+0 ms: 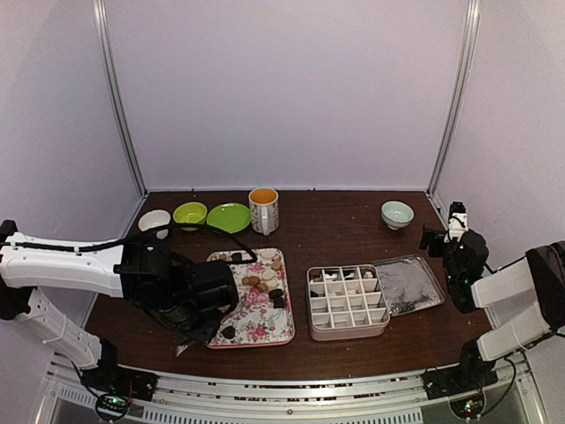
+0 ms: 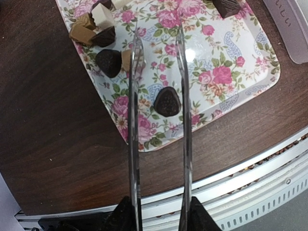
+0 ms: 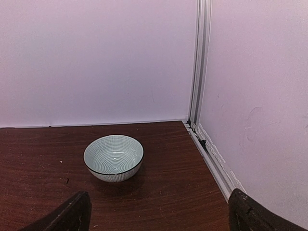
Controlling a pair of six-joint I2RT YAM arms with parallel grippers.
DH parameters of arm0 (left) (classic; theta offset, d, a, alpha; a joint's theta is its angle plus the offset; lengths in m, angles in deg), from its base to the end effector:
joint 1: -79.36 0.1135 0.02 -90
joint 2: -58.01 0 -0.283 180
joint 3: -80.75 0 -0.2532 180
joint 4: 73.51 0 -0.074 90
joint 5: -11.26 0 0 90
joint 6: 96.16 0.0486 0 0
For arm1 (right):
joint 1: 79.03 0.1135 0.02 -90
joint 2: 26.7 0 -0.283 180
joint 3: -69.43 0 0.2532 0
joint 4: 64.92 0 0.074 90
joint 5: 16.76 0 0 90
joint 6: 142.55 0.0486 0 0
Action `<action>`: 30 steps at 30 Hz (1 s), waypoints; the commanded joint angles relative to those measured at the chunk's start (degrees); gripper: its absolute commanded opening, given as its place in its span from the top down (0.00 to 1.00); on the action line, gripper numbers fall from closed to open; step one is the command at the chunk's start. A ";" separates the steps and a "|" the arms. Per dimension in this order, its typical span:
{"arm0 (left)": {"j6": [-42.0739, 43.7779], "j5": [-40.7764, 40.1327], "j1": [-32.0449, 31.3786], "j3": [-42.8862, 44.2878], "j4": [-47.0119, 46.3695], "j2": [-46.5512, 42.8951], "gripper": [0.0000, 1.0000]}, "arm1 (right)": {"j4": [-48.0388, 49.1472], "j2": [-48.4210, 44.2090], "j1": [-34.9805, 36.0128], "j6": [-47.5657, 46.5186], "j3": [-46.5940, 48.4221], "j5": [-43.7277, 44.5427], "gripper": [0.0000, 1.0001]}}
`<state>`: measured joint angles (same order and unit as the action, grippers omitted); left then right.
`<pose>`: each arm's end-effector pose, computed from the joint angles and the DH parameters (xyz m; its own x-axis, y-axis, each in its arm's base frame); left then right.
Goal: Pack the chocolate
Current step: Pick up the fake chocolate from the plate.
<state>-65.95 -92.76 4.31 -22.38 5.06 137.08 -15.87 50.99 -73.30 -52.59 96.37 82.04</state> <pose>0.0730 -0.2277 0.2621 -0.9295 0.2311 -0.2874 0.2466 0.9690 -0.0183 0.2414 0.0167 0.1903 -0.0296 -0.0037 -0.9996 0.0535 0.9986 -0.0052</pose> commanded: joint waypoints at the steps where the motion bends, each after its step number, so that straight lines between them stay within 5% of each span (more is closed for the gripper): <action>1: -2.31 -0.02 0.28 -0.72 1.67 -1.81 0.62 | -0.01 0.08 -0.27 0.03 0.74 0.16 0.00; 10: -4.12 -3.85 0.33 1.19 8.76 -1.67 0.60 | -0.01 0.10 -0.29 0.03 0.75 0.17 0.00; 30: -3.73 -4.27 2.39 0.16 7.64 -1.25 0.68 | -0.01 0.09 -0.27 0.03 0.78 0.09 0.00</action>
<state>-69.93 -96.15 6.24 -22.65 12.75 136.09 -15.87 50.99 -73.30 -52.59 96.37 82.04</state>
